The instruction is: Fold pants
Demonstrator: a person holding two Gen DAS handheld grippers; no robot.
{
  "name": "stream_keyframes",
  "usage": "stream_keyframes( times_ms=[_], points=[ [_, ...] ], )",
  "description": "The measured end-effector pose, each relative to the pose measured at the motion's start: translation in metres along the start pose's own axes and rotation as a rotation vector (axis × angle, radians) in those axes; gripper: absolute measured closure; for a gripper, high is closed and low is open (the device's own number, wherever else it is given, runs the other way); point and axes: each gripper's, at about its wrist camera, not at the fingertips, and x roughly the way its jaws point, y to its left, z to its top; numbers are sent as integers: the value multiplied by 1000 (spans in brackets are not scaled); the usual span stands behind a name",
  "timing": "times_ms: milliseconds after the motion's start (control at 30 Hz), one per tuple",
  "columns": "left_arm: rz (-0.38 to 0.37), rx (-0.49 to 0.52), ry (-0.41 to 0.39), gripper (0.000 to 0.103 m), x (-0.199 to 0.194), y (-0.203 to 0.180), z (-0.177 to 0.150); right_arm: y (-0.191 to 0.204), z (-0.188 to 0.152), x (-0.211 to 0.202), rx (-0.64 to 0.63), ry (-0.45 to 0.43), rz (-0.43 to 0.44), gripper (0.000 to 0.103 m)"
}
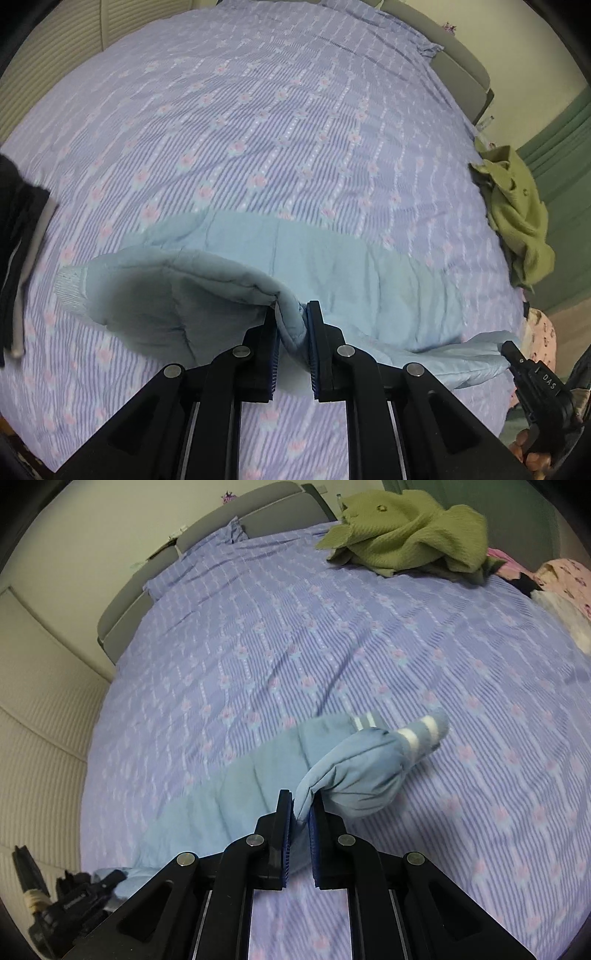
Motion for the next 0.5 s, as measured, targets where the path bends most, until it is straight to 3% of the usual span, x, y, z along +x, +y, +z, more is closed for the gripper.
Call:
stream_keyframes(
  times_ms=[400,500],
  points=[
    [54,18,33,88,59,-3,35,13,37,65,-37,42,-30,93],
    [64,11,53,83,68,-1,39,21,41,72,-84,35,-60,92]
  ],
)
